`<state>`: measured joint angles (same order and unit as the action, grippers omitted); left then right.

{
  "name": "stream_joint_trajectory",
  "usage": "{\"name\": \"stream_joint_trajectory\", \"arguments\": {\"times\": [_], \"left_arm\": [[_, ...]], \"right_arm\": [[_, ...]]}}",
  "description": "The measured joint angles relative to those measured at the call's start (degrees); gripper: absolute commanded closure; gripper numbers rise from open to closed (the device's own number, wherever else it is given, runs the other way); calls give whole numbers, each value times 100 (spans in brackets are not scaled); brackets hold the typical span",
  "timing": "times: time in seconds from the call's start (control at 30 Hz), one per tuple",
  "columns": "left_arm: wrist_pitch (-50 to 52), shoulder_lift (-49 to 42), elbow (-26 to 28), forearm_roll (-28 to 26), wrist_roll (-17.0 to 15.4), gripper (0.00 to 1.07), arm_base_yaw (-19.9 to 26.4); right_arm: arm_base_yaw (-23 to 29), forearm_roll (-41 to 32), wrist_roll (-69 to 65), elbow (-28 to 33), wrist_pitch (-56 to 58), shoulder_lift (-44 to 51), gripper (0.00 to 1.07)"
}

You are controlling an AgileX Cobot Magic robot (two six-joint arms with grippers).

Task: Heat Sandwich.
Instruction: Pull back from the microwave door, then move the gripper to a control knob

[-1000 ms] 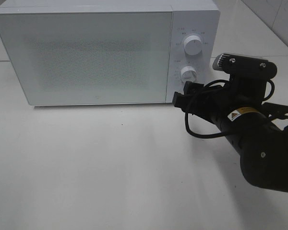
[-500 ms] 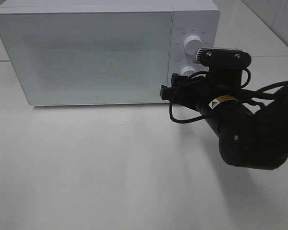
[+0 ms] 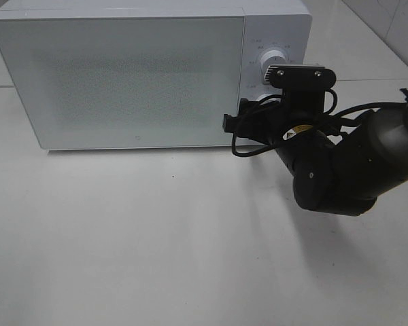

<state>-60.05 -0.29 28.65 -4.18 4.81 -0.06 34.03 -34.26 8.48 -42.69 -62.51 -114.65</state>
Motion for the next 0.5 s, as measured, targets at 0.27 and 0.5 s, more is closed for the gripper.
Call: {"name": "stream_joint_trajectory", "arguments": {"times": [0.27, 0.5], "left_arm": [[0, 0, 0, 0, 0, 9, 0], [0, 0, 0, 0, 0, 9, 0]], "right_arm": [[-74, 80, 0, -229, 23, -264, 31], [-74, 69, 6, -235, -29, -304, 33]]}}
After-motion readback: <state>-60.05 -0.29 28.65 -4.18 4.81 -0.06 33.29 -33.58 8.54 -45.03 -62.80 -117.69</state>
